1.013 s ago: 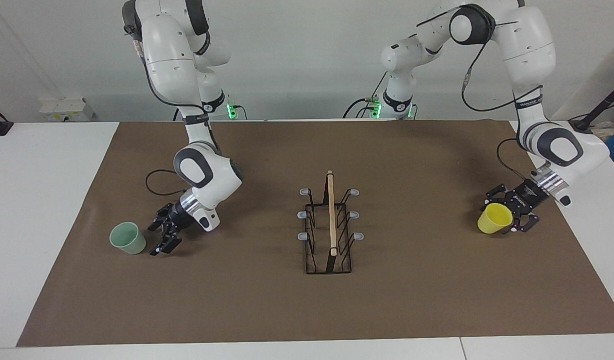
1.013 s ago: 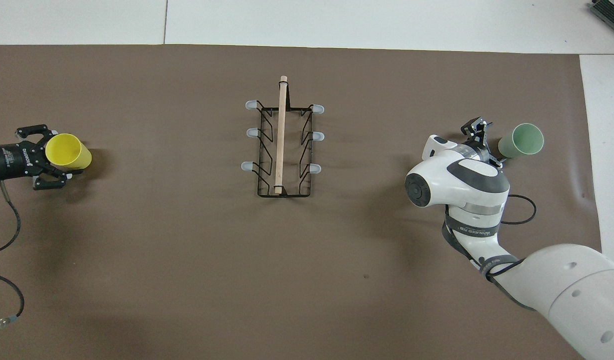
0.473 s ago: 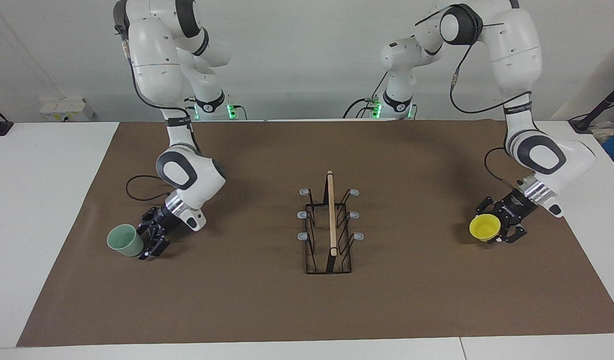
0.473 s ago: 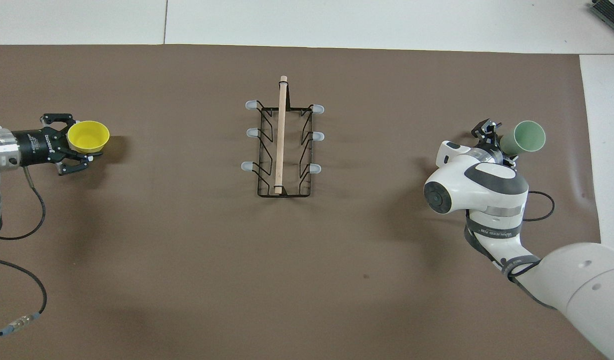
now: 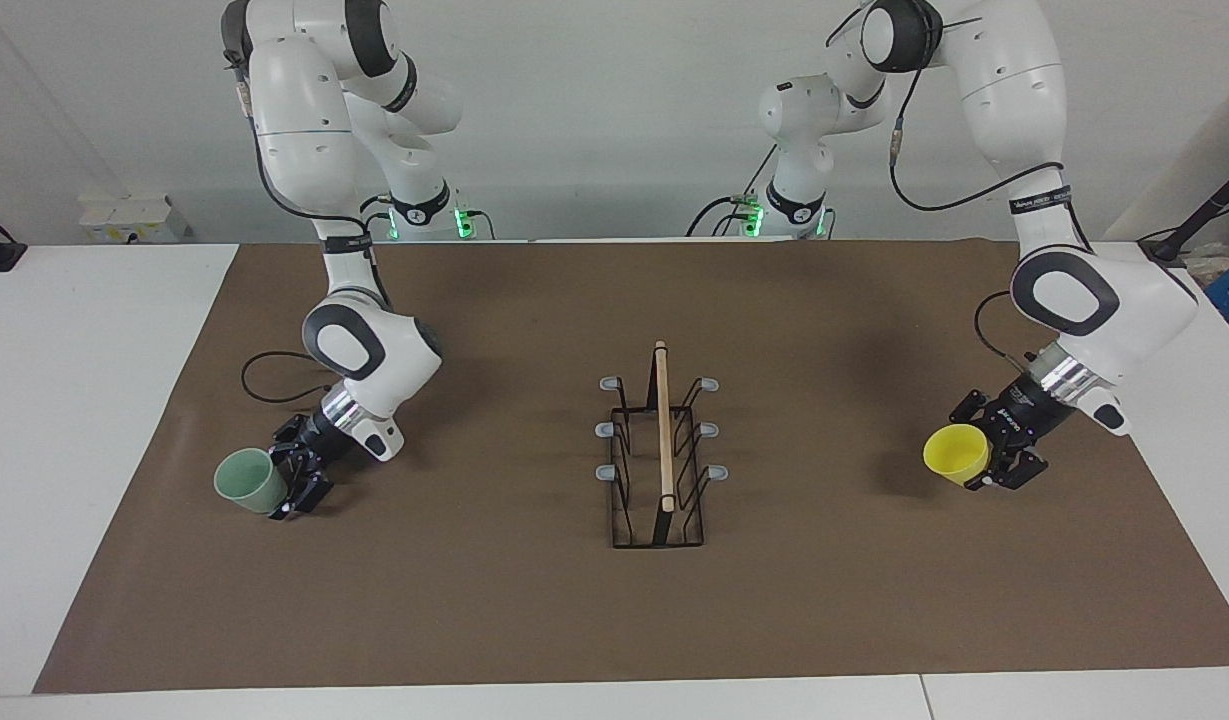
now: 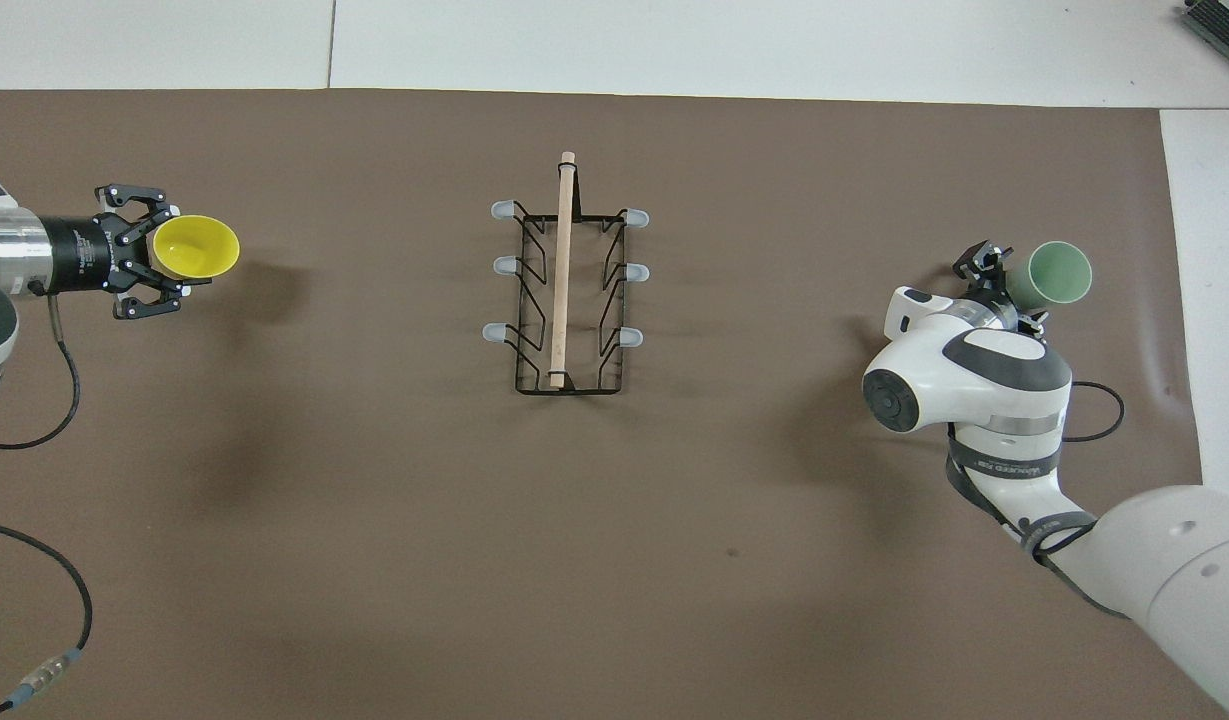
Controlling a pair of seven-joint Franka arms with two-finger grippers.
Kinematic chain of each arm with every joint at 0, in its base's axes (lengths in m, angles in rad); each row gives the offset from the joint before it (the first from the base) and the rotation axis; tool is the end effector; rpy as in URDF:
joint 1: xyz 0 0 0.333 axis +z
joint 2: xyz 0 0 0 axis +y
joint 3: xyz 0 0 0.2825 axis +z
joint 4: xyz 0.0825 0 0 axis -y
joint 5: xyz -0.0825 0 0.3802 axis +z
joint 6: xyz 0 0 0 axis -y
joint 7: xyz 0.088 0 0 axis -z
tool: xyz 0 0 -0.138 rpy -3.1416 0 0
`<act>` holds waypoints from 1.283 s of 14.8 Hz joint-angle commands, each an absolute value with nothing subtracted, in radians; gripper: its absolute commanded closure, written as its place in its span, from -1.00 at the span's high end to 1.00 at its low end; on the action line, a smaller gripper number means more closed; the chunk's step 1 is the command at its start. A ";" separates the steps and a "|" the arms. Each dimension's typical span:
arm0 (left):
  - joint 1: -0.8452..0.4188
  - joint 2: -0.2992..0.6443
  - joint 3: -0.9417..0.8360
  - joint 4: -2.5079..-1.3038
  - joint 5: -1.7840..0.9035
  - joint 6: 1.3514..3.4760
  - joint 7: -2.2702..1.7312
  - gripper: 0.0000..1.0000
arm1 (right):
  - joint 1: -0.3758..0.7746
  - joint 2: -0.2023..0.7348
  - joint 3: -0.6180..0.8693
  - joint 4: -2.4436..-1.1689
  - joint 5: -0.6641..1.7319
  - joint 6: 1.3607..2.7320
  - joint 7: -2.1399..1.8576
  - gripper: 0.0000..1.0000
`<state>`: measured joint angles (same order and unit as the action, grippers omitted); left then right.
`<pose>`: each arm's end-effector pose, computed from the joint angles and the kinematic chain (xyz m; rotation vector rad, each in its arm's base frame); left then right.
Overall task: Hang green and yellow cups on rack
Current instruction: 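Lift the yellow cup with the left gripper and carry it toward the rack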
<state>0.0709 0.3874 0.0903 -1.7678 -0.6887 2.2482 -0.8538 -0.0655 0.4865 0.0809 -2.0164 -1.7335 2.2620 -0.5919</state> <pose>0.6500 0.0686 0.3030 1.9839 1.7084 -0.1166 0.5978 -0.0397 0.1669 1.1273 1.7669 -0.5194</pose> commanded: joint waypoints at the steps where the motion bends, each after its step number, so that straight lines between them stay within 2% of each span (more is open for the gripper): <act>1: -0.006 0.336 0.109 -1.781 -0.512 2.321 -0.861 -1.00 | -0.106 0.489 0.089 -2.028 -1.811 2.290 -0.540 1.00; 5: -0.064 0.296 0.109 -1.759 -0.332 2.324 -0.867 -1.00 | -0.126 0.489 0.089 -2.052 -1.908 2.321 -0.508 1.00; 6: -0.092 0.279 0.109 -1.759 -0.278 2.324 -0.870 -1.00 | -0.127 0.489 0.089 -2.052 -1.911 2.321 -0.508 0.88; 7: -0.118 0.259 0.109 -1.761 -0.212 2.322 -0.874 -1.00 | -0.127 0.489 0.089 -2.054 -1.911 2.322 -0.508 0.48; 8: -0.142 0.244 0.109 -1.763 -0.137 2.315 -0.874 -1.00 | -0.127 0.489 0.089 -2.054 -1.911 2.322 -0.508 -0.13; 10: -0.198 0.219 0.107 -1.772 -0.008 2.310 -0.906 -1.00 | -0.127 0.489 0.089 -2.054 -1.911 2.322 -0.500 -0.85; 11: -0.222 0.210 0.107 -1.772 0.050 2.309 -0.940 -1.00 | -0.127 0.489 0.089 -2.054 -1.911 2.321 -0.492 -1.00; 16: -0.386 0.181 0.107 -1.810 0.355 2.301 -1.127 -1.00 | -0.109 0.483 0.092 -2.045 -1.890 2.304 -0.488 -1.00; 19: -0.458 0.166 0.106 -1.839 0.503 2.313 -1.242 -1.00 | -0.094 0.450 0.094 -2.046 -1.813 2.321 -0.506 -1.00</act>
